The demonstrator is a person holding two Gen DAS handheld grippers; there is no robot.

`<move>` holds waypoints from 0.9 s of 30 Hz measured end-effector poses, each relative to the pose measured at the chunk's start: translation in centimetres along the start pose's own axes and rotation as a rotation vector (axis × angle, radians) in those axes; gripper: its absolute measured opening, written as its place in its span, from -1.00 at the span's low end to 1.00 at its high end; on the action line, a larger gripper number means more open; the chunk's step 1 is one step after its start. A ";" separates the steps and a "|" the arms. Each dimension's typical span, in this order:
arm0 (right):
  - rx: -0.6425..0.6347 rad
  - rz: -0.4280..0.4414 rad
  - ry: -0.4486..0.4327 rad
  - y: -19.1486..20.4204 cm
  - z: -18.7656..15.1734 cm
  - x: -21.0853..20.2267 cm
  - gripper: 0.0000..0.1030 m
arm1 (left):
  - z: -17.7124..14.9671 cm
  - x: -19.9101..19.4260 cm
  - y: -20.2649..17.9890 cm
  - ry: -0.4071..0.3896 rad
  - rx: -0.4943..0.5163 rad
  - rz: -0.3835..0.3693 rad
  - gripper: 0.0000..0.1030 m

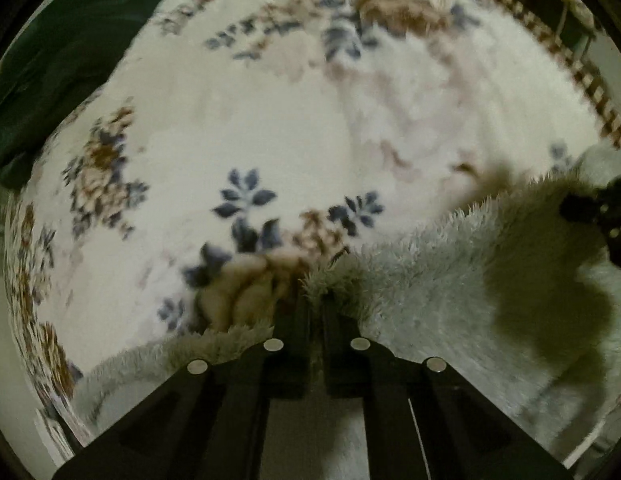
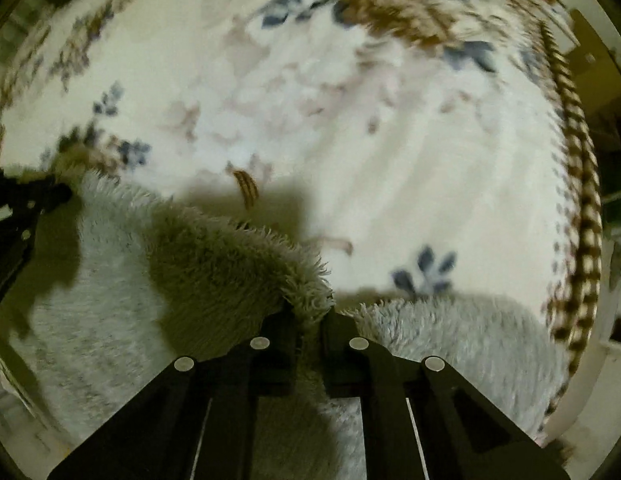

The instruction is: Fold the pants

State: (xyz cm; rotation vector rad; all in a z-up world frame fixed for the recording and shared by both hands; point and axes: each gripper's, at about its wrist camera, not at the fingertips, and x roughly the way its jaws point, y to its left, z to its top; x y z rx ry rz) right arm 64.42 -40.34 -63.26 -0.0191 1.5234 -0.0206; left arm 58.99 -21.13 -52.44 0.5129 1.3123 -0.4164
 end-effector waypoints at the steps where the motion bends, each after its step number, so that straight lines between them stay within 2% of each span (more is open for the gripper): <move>1: 0.020 0.013 -0.022 -0.2 -0.8 -1.2 -0.83 | -0.7 -0.9 0.3 -0.009 -0.016 -0.008 -0.95; 4: 0.083 0.057 -0.092 -0.8 -3.6 -5.2 -0.83 | -3.7 -4.5 1.7 -0.049 -0.094 -0.040 -0.95; 7: 0.136 0.089 -0.164 1.9 -8.0 -9.3 -0.83 | -6.7 -8.1 2.4 -0.092 -0.162 -0.071 -0.95; 10: 0.182 0.120 -0.215 2.6 -12.4 -12.5 -0.83 | -11.5 -12.0 1.9 -0.124 -0.234 -0.113 -0.95; 12: 0.197 0.118 -0.241 3.0 -16.8 -14.6 -0.83 | -14.5 -13.5 1.8 -0.136 -0.272 -0.119 -0.95; 15: 0.219 0.126 -0.237 4.3 -23.3 -15.2 -0.83 | -21.0 -14.7 0.1 -0.086 -0.349 -0.151 -0.95; 18: 0.214 0.114 -0.199 6.2 -28.9 -13.8 -0.83 | -25.7 -13.0 -1.9 0.007 -0.400 -0.162 -0.95; 21: 0.213 0.109 -0.098 7.6 -33.4 -9.7 -0.83 | -29.5 -8.2 -3.7 0.119 -0.439 -0.161 -0.95; 24: 0.194 0.086 -0.011 8.7 -36.6 -5.1 -0.78 | -31.5 -4.0 -4.9 0.175 -0.450 -0.133 -0.94; 25: 0.191 0.082 0.014 9.0 -37.4 -3.7 -0.76 | -31.8 -2.8 -5.1 0.188 -0.451 -0.113 -0.87; 27: 0.162 0.062 0.056 9.8 -38.3 -1.8 -0.61 | -31.8 -1.9 -5.2 0.213 -0.462 -0.094 -0.85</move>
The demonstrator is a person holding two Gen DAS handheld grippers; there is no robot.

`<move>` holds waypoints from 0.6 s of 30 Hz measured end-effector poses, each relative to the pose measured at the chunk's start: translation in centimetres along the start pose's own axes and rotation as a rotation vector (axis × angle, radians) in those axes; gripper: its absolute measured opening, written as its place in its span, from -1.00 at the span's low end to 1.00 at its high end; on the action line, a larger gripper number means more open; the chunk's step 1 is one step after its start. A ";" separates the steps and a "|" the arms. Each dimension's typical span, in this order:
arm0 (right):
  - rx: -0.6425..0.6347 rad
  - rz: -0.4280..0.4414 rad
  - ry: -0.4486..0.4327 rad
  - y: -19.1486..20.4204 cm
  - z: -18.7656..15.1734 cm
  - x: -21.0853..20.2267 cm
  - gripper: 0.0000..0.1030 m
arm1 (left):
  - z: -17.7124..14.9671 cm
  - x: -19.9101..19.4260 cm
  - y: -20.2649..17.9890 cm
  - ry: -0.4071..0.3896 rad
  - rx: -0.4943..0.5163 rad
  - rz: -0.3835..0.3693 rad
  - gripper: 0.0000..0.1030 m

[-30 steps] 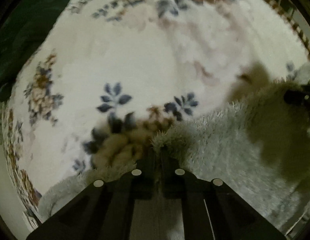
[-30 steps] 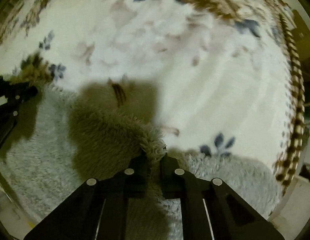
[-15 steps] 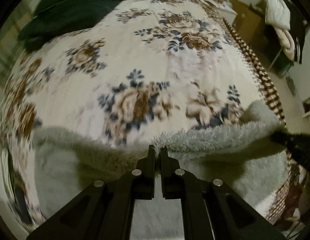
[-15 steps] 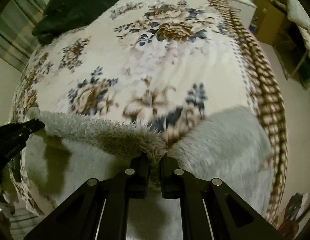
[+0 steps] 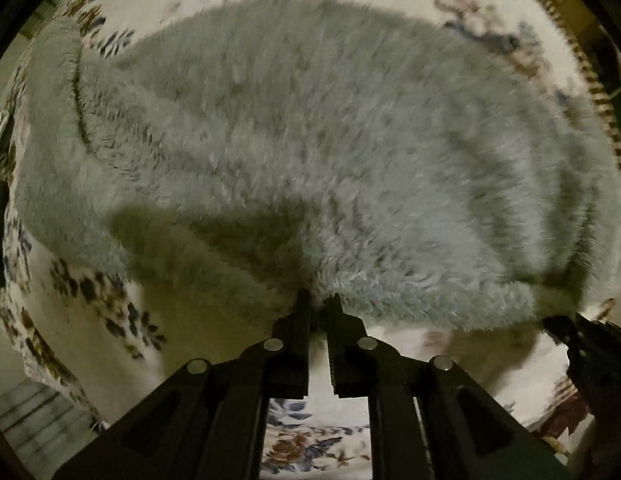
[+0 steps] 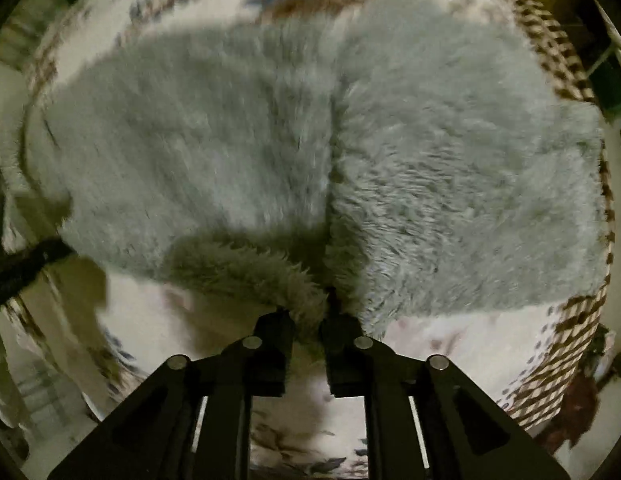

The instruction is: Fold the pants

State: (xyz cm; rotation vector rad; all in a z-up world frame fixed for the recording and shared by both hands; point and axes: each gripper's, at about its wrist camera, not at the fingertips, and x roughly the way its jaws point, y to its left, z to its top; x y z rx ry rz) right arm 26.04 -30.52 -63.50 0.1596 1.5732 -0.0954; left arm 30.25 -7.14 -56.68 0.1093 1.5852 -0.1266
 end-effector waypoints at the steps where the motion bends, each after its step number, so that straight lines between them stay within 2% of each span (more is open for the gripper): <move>1: 0.000 0.001 0.008 0.0 -0.3 0.4 -0.45 | 0.1 -0.1 0.1 -0.008 -0.015 -0.006 -0.80; 3: 0.008 0.010 0.019 0.1 -0.8 0.5 -0.18 | 0.3 -0.9 0.0 -0.019 -0.030 -0.008 -0.68; 4: 0.015 0.017 0.017 0.0 -0.9 0.1 0.08 | 0.4 -1.6 -0.2 -0.027 -0.032 -0.007 -0.61; 5: 0.024 0.028 0.012 0.0 -1.0 -0.6 0.27 | 0.5 -2.2 -0.4 -0.034 -0.029 0.001 -0.40; 6: 0.036 0.042 0.007 -0.1 -0.9 -1.4 0.34 | 0.7 -2.8 -0.6 -0.041 -0.027 0.008 -0.30; 8: 0.061 0.053 -0.008 -0.5 -1.1 -3.1 0.54 | 1.3 -4.5 -1.2 -0.068 -0.024 0.017 0.16; 10: 0.093 0.059 -0.041 -1.3 -1.1 -5.4 0.71 | 2.0 -6.2 -1.7 -0.107 -0.020 0.038 0.43; 13: 0.146 0.054 -0.100 -2.8 -0.7 -8.7 0.74 | 2.9 -8.2 -1.7 -0.196 -0.029 0.066 0.43; 14: 0.162 0.049 -0.119 -3.3 0.1 -9.5 0.78 | 2.3 -8.6 -1.4 -0.215 -0.035 0.070 0.44; 18: 0.211 -0.011 -0.180 -5.6 5.6 -11.4 0.80 | 4.3 -7.7 -2.4 -0.239 -0.034 0.089 0.44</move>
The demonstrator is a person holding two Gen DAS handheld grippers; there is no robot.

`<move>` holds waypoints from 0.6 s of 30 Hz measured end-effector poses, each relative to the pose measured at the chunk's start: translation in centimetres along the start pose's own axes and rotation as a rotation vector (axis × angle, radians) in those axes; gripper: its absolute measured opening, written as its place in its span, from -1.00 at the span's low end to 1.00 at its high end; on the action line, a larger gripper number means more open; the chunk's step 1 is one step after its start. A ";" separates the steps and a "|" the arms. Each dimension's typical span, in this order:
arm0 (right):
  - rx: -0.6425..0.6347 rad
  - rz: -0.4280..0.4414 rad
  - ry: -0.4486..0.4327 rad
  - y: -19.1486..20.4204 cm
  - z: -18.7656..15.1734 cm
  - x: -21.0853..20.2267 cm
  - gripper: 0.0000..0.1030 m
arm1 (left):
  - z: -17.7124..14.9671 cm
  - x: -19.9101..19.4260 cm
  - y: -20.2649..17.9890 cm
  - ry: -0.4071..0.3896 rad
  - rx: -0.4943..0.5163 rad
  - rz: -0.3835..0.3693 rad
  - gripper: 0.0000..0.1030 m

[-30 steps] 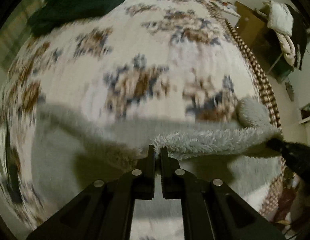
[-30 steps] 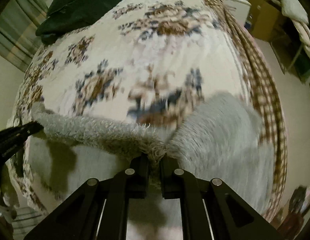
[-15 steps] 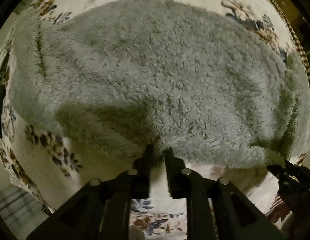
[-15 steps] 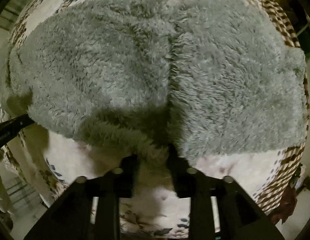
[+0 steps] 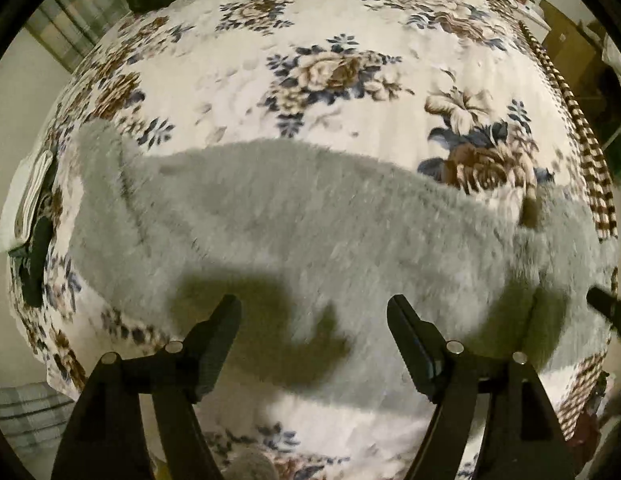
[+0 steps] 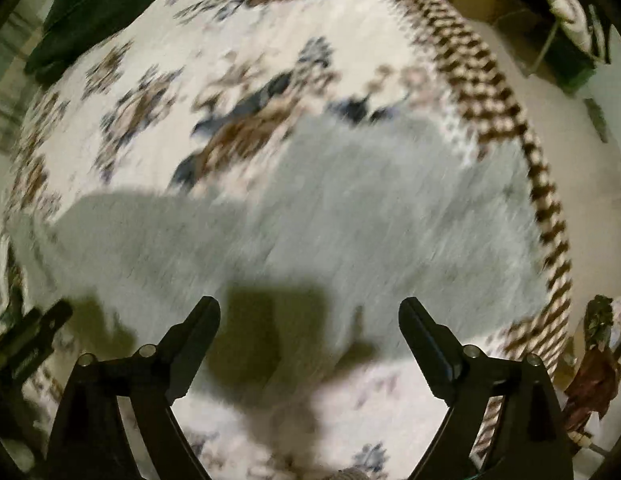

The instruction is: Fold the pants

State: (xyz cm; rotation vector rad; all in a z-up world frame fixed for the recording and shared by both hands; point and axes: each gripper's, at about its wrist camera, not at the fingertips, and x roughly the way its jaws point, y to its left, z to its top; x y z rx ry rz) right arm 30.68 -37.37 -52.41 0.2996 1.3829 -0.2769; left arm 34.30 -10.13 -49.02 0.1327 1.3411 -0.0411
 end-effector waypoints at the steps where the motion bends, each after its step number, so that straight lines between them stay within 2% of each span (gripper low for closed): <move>1: 0.013 -0.016 -0.007 -0.4 1.9 0.7 0.80 | 0.4 0.4 -0.3 -0.005 0.006 0.007 0.44; 4: 0.046 -0.034 -0.002 -1.2 6.8 3.8 0.80 | 1.6 1.7 -1.9 -0.009 0.025 0.030 0.44; 9: 0.092 -0.013 0.033 -2.5 12.6 8.7 0.80 | 2.3 3.5 -3.8 -0.008 0.062 0.057 0.44; 10: 0.087 -0.008 0.049 -2.5 13.2 9.7 0.75 | 2.4 3.7 -4.2 -0.005 0.067 0.057 0.44; 12: 0.071 -0.009 0.079 -2.5 13.7 11.1 0.21 | 2.3 4.0 -4.8 0.004 0.078 0.054 0.44; 13: 0.062 -0.032 0.094 -2.7 13.7 11.7 -0.29 | 2.3 4.0 -5.1 0.009 0.079 0.048 0.44; 14: 0.062 -0.053 0.096 -3.1 13.5 11.8 -0.68 | 2.2 4.0 -5.4 0.017 0.083 0.040 0.44; 15: 0.070 -0.053 0.075 -3.8 13.1 11.2 -0.80 | 2.0 3.9 -5.7 0.022 0.085 0.032 0.44; 18: 0.143 -0.025 -0.055 -7.2 10.8 6.4 -0.84 | 1.6 3.3 -6.5 0.031 0.088 -0.002 0.44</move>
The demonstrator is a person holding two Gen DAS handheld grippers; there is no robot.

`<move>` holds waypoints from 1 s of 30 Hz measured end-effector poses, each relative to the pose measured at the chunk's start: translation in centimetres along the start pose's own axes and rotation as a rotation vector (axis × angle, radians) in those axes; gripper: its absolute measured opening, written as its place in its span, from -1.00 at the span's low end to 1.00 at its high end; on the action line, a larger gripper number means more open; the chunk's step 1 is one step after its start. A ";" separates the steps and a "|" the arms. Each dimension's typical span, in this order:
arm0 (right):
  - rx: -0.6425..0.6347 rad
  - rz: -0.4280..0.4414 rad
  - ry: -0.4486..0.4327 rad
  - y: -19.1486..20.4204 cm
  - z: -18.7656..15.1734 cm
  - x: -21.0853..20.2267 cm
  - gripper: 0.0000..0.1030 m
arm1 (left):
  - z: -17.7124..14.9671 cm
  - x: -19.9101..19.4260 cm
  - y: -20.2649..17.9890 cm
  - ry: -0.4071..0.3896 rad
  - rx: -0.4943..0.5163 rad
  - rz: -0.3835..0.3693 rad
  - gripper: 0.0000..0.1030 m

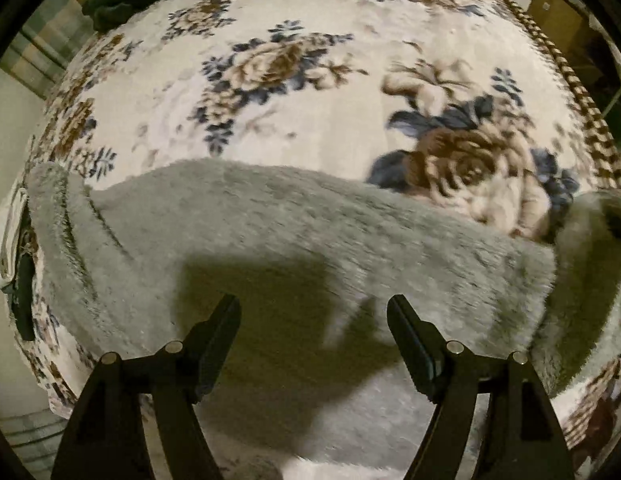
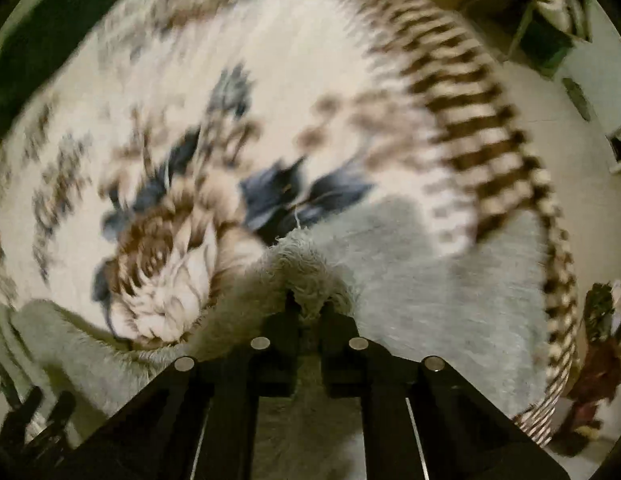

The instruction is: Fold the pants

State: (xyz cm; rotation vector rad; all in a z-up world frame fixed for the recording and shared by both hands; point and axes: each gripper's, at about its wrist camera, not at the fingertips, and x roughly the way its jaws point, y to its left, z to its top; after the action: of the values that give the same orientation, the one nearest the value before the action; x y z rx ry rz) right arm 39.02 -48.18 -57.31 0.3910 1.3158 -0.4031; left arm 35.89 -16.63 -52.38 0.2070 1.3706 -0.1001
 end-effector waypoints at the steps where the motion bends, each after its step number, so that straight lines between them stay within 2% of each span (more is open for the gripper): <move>1: 0.031 0.006 -0.034 -1.4 -0.6 -1.5 -0.85 | -0.1 -0.3 -0.3 -0.002 -0.001 -0.011 0.44; 4: 0.180 0.016 -0.151 -7.8 -3.1 -6.7 -0.85 | -0.5 -0.8 -1.3 -0.001 -0.011 -0.047 0.44; 6: 0.280 -0.020 -0.191 -12.4 -5.0 -8.1 -0.85 | -0.8 -0.8 -2.4 0.002 -0.012 -0.069 0.44; 7: 0.326 -0.050 -0.182 -14.8 -6.0 -7.8 -0.78 | -0.9 -0.6 -2.8 0.007 -0.007 -0.073 0.44; 8: 0.355 -0.055 -0.133 -16.6 -7.0 -6.7 -0.54 | -1.1 -0.3 -3.4 0.020 0.001 -0.080 0.44; 10: 0.422 -0.032 0.026 -19.7 -9.1 -3.2 -0.22 | -1.4 0.1 -4.3 0.036 0.012 -0.094 0.44; 11: 0.451 -0.012 0.052 -20.7 -9.9 -2.3 -0.19 | -1.6 0.2 -4.7 0.037 0.023 -0.093 0.44; 13: 0.481 0.009 0.063 -21.4 -10.8 -1.9 -0.01 | -1.9 0.3 -5.3 0.034 0.041 -0.087 0.44; 16: 0.491 0.082 0.006 -21.1 -9.8 -2.9 0.27 | -2.3 0.9 -5.8 0.047 0.057 -0.075 0.44; 19: 0.478 0.137 -0.034 -20.4 -7.2 -2.7 0.35 | -2.5 1.4 -6.1 0.058 0.062 -0.066 0.44; 23: 0.390 0.073 0.044 -19.3 -4.1 0.8 0.36 | -2.4 1.8 -6.7 0.057 0.075 -0.054 0.44; 24: 0.362 0.072 0.081 -18.9 -3.7 2.0 0.36 | -2.4 1.8 -7.0 0.055 0.079 -0.054 0.44; 25: 0.313 0.057 0.142 -18.1 -3.4 3.6 0.16 | -2.3 1.8 -7.2 0.054 0.083 -0.056 0.44; 26: 0.272 0.033 0.176 -17.5 -3.4 4.4 -0.50 | -2.3 1.8 -7.4 0.053 0.086 -0.059 0.44; 27: 0.231 0.000 0.182 -16.7 -3.6 4.5 -0.80 | -2.2 1.8 -7.6 0.053 0.090 -0.062 0.44; 28: 0.204 -0.047 0.164 -16.1 -3.8 3.8 -0.88 | -2.2 1.8 -7.8 0.051 0.094 -0.067 0.44; 30: 0.200 -0.109 0.072 -16.2 -4.3 0.9 -0.89 | -2.2 1.7 -8.1 0.047 0.096 -0.074 0.44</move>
State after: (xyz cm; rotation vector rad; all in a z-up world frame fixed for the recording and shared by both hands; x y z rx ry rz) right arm 27.59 -60.19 -59.88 0.5060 1.3750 -0.6198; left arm 32.53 -23.98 -55.12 0.2397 1.4221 -0.2242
